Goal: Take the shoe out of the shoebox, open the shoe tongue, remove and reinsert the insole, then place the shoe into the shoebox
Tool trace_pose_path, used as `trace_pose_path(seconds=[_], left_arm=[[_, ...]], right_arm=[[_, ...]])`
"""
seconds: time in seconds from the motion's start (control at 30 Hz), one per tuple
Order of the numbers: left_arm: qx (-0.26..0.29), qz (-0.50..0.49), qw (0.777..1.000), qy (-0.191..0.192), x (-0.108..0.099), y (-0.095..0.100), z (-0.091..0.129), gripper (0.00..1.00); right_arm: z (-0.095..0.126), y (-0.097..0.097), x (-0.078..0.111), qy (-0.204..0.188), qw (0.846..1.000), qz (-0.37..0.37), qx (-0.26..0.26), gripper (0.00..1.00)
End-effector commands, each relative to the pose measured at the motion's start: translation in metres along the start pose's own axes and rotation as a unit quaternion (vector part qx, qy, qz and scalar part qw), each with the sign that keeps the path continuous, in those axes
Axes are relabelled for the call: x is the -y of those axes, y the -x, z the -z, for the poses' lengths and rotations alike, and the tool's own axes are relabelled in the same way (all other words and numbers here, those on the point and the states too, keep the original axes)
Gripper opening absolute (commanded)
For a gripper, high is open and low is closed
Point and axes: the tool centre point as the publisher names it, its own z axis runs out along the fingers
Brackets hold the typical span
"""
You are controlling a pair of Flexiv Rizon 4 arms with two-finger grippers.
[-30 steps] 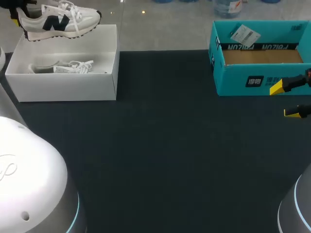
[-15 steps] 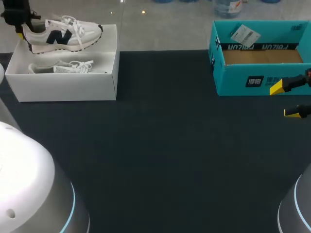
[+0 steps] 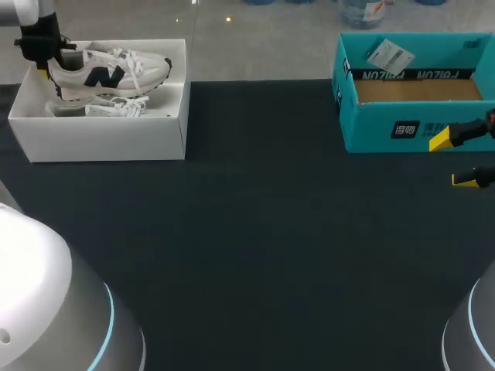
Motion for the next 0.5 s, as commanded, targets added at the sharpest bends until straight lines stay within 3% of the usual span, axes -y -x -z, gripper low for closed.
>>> trace_pose_path(seconds=[0.03, 0.5], left_arm=[[-0.007, -0.002, 1.0, 0.026, -0.003, 0.007, -0.021, 0.0], [-0.031, -0.01, 0.999, -0.011, -0.001, 0.011, -0.053, 0.0]], right_arm=[[-0.001, 0.0, 0.0, 0.0, 1.0, -0.001, 0.001, 1.0], [-0.001, 0.0, 0.0, 0.0, 1.0, -0.001, 0.001, 1.0]])
